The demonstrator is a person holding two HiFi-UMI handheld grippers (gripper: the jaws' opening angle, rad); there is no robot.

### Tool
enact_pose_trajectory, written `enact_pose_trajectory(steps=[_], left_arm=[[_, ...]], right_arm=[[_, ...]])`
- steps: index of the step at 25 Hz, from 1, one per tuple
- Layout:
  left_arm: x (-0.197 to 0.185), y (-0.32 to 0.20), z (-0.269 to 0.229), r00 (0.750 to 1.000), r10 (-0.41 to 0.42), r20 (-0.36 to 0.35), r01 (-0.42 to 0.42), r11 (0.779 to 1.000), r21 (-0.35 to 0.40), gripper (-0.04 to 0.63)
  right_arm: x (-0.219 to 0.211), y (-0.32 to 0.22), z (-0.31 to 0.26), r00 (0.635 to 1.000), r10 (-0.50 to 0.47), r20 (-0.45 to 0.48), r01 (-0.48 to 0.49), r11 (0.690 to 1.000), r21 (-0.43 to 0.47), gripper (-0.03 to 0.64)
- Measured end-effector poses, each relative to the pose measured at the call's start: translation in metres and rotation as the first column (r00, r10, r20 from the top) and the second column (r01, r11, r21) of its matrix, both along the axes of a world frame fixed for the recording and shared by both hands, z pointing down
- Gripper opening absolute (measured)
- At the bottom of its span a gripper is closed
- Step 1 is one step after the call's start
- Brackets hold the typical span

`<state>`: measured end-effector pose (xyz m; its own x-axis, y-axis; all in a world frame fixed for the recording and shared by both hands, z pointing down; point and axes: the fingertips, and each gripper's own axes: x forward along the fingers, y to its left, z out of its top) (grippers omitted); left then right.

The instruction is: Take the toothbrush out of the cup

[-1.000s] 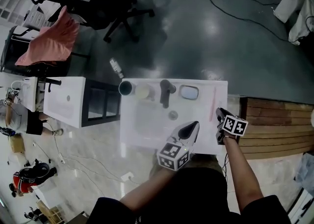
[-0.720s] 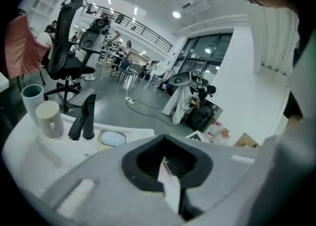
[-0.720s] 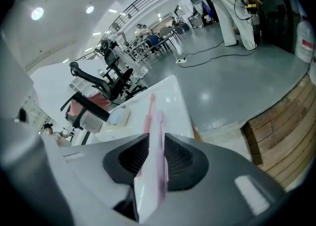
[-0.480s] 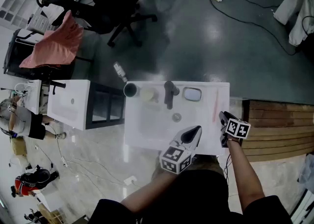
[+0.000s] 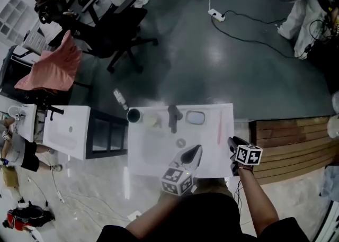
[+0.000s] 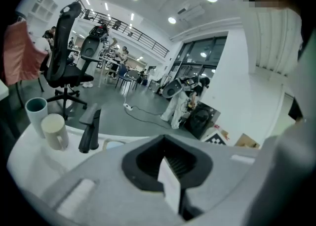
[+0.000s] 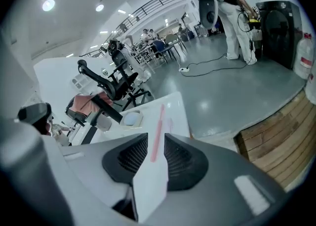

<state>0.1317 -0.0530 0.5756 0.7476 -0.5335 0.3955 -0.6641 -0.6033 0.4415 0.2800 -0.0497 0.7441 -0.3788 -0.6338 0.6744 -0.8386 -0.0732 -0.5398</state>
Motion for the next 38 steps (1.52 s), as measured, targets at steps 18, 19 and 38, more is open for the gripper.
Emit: enact_pose_trajectory(steps=[18,19,38], left_arm=[[0.006,0.013,-0.16,0.962,0.266,-0.063,-0.246,0.942,0.228,0.003],[0.003,0.014,-0.17,0.96,0.274,-0.055,-0.252,0.934,0.255,0.003],[-0.037,0.006,-0.239,0.96,0.275,-0.049,-0.231,0.881,0.412,0.003]], right_arm=[[-0.054,0.067,-0.32,0.953,0.258,-0.159,-0.14,0.841,0.522,0.002],[-0.054,0.073,-0.333,0.943,0.281,-0.181,-0.141,0.825,0.547,0.002],[-0.046,0.127,-0.401,0.786,0.51,-0.349,-0.186,0.734,0.653,0.002]])
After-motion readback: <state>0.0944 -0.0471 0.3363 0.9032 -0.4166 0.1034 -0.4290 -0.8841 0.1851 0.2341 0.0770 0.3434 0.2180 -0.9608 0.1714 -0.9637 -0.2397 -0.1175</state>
